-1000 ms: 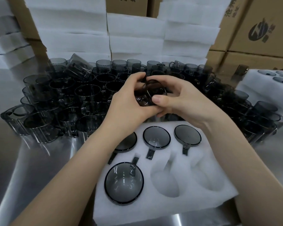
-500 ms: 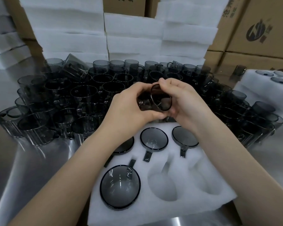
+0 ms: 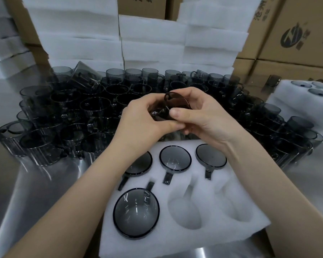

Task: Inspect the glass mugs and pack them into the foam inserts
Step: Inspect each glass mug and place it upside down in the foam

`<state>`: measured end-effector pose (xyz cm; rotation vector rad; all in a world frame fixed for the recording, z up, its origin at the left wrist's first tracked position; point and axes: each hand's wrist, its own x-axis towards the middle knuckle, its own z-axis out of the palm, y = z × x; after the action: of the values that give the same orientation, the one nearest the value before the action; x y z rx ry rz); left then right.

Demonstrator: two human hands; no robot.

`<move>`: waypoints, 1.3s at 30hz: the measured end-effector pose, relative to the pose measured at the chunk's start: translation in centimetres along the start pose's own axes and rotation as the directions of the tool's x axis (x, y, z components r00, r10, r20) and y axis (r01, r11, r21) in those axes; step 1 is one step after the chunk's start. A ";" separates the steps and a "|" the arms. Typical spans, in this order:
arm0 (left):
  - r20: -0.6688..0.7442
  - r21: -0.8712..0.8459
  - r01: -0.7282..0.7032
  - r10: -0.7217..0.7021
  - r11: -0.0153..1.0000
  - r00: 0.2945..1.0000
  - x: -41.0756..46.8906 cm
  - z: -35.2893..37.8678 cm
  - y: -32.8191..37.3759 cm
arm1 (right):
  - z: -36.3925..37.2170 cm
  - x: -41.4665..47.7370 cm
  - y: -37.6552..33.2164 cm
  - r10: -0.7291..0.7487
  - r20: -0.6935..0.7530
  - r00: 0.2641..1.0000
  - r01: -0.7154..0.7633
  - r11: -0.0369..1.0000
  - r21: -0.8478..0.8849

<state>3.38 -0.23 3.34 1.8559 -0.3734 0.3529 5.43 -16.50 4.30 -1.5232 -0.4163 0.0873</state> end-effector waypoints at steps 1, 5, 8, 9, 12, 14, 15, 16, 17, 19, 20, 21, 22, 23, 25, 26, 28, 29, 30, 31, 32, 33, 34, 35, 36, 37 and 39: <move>0.001 0.037 -0.006 0.006 0.999 1.000 -0.1 0.1 0.1 | 0.2 -0.1 0.0 -0.020 -0.039 0.999 0.017 0.997 -0.080; 0.019 0.164 -0.046 0.043 0.985 0.999 -0.3 0.5 0.3 | 0.6 -0.1 0.0 -0.100 -0.155 0.983 0.062 0.971 -0.232; 0.045 0.183 -0.049 0.041 0.982 0.998 -0.3 0.5 0.2 | 0.7 0.0 0.0 -0.113 -0.218 0.969 0.059 0.969 -0.238; 0.046 0.177 -0.047 0.039 0.983 0.998 -0.3 0.5 0.2 | 0.7 0.0 -0.1 -0.094 -0.241 0.966 0.040 0.975 -0.219; 0.042 0.166 -0.044 0.038 0.985 0.998 -0.3 0.5 0.2 | 0.7 0.1 -0.1 -0.040 -0.271 0.962 -0.013 0.981 -0.194; 0.041 0.170 -0.042 0.036 0.984 0.999 -0.3 0.5 0.2 | 0.7 0.1 0.0 -0.010 -0.255 0.967 -0.029 0.989 -0.147; 0.041 0.172 -0.041 0.034 0.984 0.999 -0.3 0.5 0.3 | 0.7 0.1 -0.1 0.007 -0.245 0.970 -0.034 0.993 -0.109; 0.039 0.172 -0.038 0.031 0.984 0.999 -0.3 0.5 0.2 | 0.7 0.0 -0.2 0.021 -0.238 0.971 -0.040 0.996 -0.075; 0.038 0.169 -0.033 0.027 0.985 0.999 -0.3 0.5 0.2 | 0.8 0.0 -0.2 0.032 -0.235 0.971 -0.045 0.998 -0.050; 0.030 0.162 -0.025 0.020 0.987 0.999 -0.2 0.5 0.2 | 0.7 0.1 -0.2 0.050 -0.232 0.971 -0.057 0.998 -0.022; 0.023 0.158 -0.025 0.021 0.987 1.000 -0.2 0.5 0.2 | 0.6 0.2 -0.1 0.063 -0.224 0.973 -0.066 0.998 -0.008; 0.015 0.149 -0.025 0.023 0.989 1.000 -0.2 0.5 0.2 | 0.4 0.2 -0.1 0.083 -0.211 0.974 -0.082 0.997 0.012; 0.006 0.132 -0.023 0.023 0.991 1.000 -0.1 0.5 0.2 | 0.2 0.3 0.0 0.109 -0.188 0.976 -0.102 0.994 0.049; -0.005 0.108 -0.020 0.021 0.994 1.000 -0.1 0.4 0.2 | 0.1 0.3 0.0 0.135 -0.149 0.980 -0.120 0.987 0.106; -0.027 0.051 -0.013 0.015 0.999 1.000 0.0 0.2 0.1 | -0.2 0.4 -0.2 0.163 -0.030 0.986 -0.151 0.958 0.244; -0.037 0.018 -0.011 0.012 1.000 0.999 0.0 0.1 0.0 | -0.3 0.4 -0.3 0.163 0.036 0.986 -0.166 0.942 0.291; -0.056 -0.052 -0.010 0.007 0.999 0.998 0.1 -0.1 -0.1 | -0.6 0.4 -0.3 0.137 0.128 0.982 -0.171 0.932 0.320; -0.063 -0.082 -0.008 0.003 0.997 0.998 0.1 -0.2 -0.1 | -0.6 0.4 -0.2 0.118 0.148 0.982 -0.160 0.936 0.315; -0.066 -0.105 -0.003 -0.004 0.994 0.998 0.2 -0.2 -0.1 | -0.6 0.4 -0.2 0.098 0.158 0.982 -0.144 0.940 0.308; -0.066 -0.122 0.005 -0.014 0.993 0.998 0.2 -0.3 -0.1 | -0.5 0.4 -0.1 0.081 0.158 0.984 -0.126 0.945 0.303; -0.066 -0.135 0.013 -0.022 0.991 0.998 0.2 -0.3 -0.1 | -0.5 0.3 -0.1 0.067 0.154 0.986 -0.111 0.950 0.292; -0.065 -0.141 0.019 -0.028 0.990 0.998 0.2 -0.3 -0.1 | -0.5 0.3 -0.1 0.058 0.149 0.987 -0.098 0.958 0.269; -0.063 -0.137 0.024 -0.033 0.990 0.997 0.2 -0.3 -0.2 | -0.4 0.3 0.0 0.051 0.143 0.988 -0.085 0.967 0.239; -0.060 -0.121 0.029 -0.037 0.992 0.998 0.2 -0.3 -0.1 | -0.4 0.3 0.2 0.043 0.131 0.990 -0.070 0.975 0.210; -0.054 -0.093 0.031 -0.036 0.995 0.998 0.1 -0.3 -0.1 | -0.4 0.3 0.4 0.033 0.108 0.994 -0.052 0.982 0.182; -0.043 -0.057 0.030 -0.032 0.998 0.999 0.1 -0.2 -0.1 | -0.3 0.3 0.5 0.021 0.072 0.997 -0.032 0.988 0.150; -0.021 0.019 0.020 -0.020 1.000 1.000 0.0 0.0 0.0 | -0.1 0.2 0.8 -0.008 -0.010 1.000 0.008 0.998 0.059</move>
<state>3.37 -0.21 3.33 1.8718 -0.3383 0.3626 5.83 -16.48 3.61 -1.4632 -0.4087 0.0854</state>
